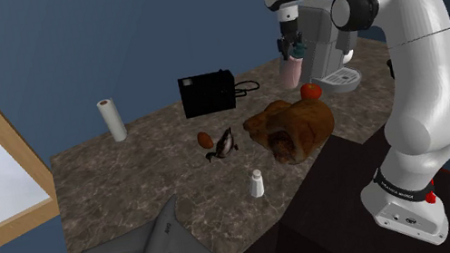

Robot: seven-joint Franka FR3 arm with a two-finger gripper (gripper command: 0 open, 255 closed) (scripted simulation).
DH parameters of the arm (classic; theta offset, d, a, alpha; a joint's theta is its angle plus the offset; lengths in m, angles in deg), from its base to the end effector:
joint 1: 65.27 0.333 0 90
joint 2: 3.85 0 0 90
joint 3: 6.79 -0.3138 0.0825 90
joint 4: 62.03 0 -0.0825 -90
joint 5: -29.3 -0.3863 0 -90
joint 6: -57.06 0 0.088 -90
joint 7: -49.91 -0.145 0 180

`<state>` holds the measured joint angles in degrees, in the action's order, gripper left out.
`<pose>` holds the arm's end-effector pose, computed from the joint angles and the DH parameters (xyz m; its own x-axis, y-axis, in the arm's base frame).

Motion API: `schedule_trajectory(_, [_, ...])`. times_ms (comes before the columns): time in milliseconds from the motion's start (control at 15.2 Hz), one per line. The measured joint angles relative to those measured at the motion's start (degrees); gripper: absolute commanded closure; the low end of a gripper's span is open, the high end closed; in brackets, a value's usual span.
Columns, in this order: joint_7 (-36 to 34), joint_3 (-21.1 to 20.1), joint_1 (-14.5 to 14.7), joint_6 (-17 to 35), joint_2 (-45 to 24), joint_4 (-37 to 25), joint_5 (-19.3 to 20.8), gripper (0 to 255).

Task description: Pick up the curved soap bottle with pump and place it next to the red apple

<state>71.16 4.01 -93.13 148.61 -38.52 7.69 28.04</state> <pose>0.5605 -0.4098 0.3724 0.9339 -0.2744 -0.2293 -0.2814 -0.9596 0.0024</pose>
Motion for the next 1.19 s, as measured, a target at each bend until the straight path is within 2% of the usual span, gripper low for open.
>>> schedule_trajectory(660, [-0.3, -0.2, 0.3, 7.2, -1.0, 6.2, -0.2, 255])
schedule_trajectory(1188, [-0.4, -0.4, 0.2, 12.1, -3.3, 8.8, -0.5, 255])
